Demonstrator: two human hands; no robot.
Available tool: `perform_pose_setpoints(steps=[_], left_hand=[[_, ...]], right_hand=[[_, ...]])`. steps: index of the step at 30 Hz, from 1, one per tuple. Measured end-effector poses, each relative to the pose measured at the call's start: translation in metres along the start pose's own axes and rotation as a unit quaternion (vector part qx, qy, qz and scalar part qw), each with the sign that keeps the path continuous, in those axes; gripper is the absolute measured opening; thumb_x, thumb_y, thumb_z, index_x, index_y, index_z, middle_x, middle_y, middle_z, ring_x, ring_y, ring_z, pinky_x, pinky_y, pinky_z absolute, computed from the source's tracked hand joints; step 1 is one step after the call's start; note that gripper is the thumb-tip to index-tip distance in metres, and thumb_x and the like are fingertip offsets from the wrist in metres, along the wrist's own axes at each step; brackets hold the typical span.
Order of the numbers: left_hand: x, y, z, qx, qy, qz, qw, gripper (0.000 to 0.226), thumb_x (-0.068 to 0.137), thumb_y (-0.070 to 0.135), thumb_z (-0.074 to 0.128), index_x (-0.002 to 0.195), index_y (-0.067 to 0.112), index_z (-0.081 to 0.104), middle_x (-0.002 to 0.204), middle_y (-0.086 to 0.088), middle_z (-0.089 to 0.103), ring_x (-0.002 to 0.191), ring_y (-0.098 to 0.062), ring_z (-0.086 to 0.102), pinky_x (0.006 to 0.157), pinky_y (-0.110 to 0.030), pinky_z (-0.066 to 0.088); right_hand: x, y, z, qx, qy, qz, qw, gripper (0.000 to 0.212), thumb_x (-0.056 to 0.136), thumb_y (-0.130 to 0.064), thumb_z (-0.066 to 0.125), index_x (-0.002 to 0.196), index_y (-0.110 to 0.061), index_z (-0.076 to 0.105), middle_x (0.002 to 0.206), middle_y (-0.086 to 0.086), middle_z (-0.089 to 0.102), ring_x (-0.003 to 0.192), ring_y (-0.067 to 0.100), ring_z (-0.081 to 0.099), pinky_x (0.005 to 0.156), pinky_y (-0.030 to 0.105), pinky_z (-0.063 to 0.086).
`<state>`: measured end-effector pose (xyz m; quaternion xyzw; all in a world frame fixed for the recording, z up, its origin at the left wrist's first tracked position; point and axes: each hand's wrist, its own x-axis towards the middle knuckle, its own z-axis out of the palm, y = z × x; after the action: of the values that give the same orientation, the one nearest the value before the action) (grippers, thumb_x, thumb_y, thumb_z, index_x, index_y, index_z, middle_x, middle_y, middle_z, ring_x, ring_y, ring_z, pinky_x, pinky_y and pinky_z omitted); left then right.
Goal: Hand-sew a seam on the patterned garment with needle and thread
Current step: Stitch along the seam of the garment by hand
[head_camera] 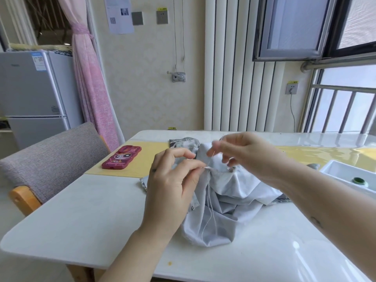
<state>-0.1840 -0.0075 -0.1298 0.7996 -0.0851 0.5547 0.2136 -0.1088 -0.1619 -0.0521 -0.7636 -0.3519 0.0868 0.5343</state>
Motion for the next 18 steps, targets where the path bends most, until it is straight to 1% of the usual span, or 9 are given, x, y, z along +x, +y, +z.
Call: perform_pose_setpoints(steps=[3,5,7,9,12,14,15,16,18], left_hand=[[0.004,0.001,-0.003,-0.049,-0.032,-0.063,0.996,0.018,0.089,0.031,0.054,0.089,0.022,0.071,0.101,0.014,0.056,0.104,-0.007,0.05,0.094,-0.01,0.033],[0.006,0.003,-0.004,-0.099,-0.056,-0.121,0.986,0.009,0.089,0.029,0.058,0.087,0.028,0.067,0.101,0.018,0.062,0.106,-0.001,0.053,0.092,-0.006,0.032],[0.008,0.006,-0.006,-0.179,-0.085,-0.201,0.959,0.011,0.093,0.02,0.06,0.089,0.026,0.067,0.096,0.015,0.069,0.102,0.003,0.059,0.086,-0.006,0.038],[0.01,0.008,-0.007,-0.251,-0.102,-0.264,0.926,0.013,0.093,0.014,0.058,0.091,0.021,0.068,0.09,0.013,0.072,0.093,0.002,0.063,0.08,-0.008,0.042],[0.011,0.008,-0.008,-0.289,-0.091,-0.294,0.907,0.015,0.093,0.01,0.056,0.088,0.02,0.067,0.08,0.014,0.071,0.08,0.002,0.063,0.074,-0.01,0.045],[0.012,0.007,-0.009,-0.291,-0.086,-0.297,0.906,0.016,0.093,0.011,0.056,0.086,0.02,0.067,0.078,0.012,0.07,0.078,-0.001,0.062,0.074,-0.012,0.046],[0.012,0.007,-0.009,-0.293,-0.086,-0.3,0.904,0.016,0.092,0.011,0.057,0.086,0.021,0.067,0.079,0.011,0.071,0.078,-0.001,0.062,0.075,-0.012,0.046],[0.012,0.007,-0.009,-0.295,-0.09,-0.304,0.901,0.015,0.092,0.012,0.057,0.086,0.021,0.068,0.079,0.011,0.071,0.078,-0.001,0.062,0.075,-0.012,0.047],[0.012,0.007,-0.009,-0.295,-0.098,-0.312,0.897,0.015,0.092,0.013,0.058,0.086,0.021,0.068,0.079,0.011,0.071,0.079,0.0,0.063,0.075,-0.012,0.046]], right_hand=[[0.004,-0.01,-0.003,0.38,0.037,0.09,0.92,0.033,0.102,-0.021,0.039,0.072,-0.01,0.05,0.074,0.008,0.07,0.049,0.013,0.062,0.044,0.019,0.049],[0.008,-0.012,-0.008,0.484,0.067,0.083,0.868,0.036,0.104,-0.019,0.033,0.071,-0.011,0.045,0.075,0.013,0.071,0.069,0.025,0.072,0.058,0.029,0.059],[0.012,-0.01,-0.01,0.389,0.104,0.023,0.915,0.036,0.104,-0.02,0.032,0.072,-0.011,0.045,0.079,0.009,0.073,0.093,0.023,0.069,0.081,0.043,0.056],[0.01,-0.001,-0.011,0.033,0.174,-0.081,0.981,0.035,0.103,-0.022,0.032,0.077,-0.009,0.05,0.081,-0.003,0.072,0.097,0.001,0.062,0.098,0.042,0.043],[0.013,0.019,-0.015,-0.344,0.171,-0.162,0.909,0.031,0.101,-0.021,0.032,0.08,-0.008,0.05,0.079,-0.005,0.064,0.129,0.009,0.041,0.117,0.046,0.008],[0.016,0.028,-0.018,-0.417,0.181,-0.163,0.876,0.025,0.101,-0.023,0.032,0.08,-0.014,0.042,0.076,-0.002,0.056,0.115,0.015,0.046,0.114,0.047,-0.008],[0.019,0.031,-0.02,-0.412,0.196,-0.152,0.877,0.024,0.101,-0.023,0.033,0.079,-0.015,0.041,0.071,-0.004,0.051,0.096,0.015,0.05,0.115,0.047,-0.003],[0.021,0.031,-0.022,-0.369,0.203,-0.129,0.897,0.027,0.101,-0.023,0.035,0.077,-0.015,0.042,0.064,-0.006,0.047,0.078,0.015,0.048,0.113,0.047,0.012],[0.027,0.026,-0.024,-0.159,0.198,-0.054,0.966,0.032,0.1,-0.023,0.038,0.071,-0.013,0.046,0.05,-0.008,0.045,0.057,0.017,0.042,0.084,0.039,0.04]])
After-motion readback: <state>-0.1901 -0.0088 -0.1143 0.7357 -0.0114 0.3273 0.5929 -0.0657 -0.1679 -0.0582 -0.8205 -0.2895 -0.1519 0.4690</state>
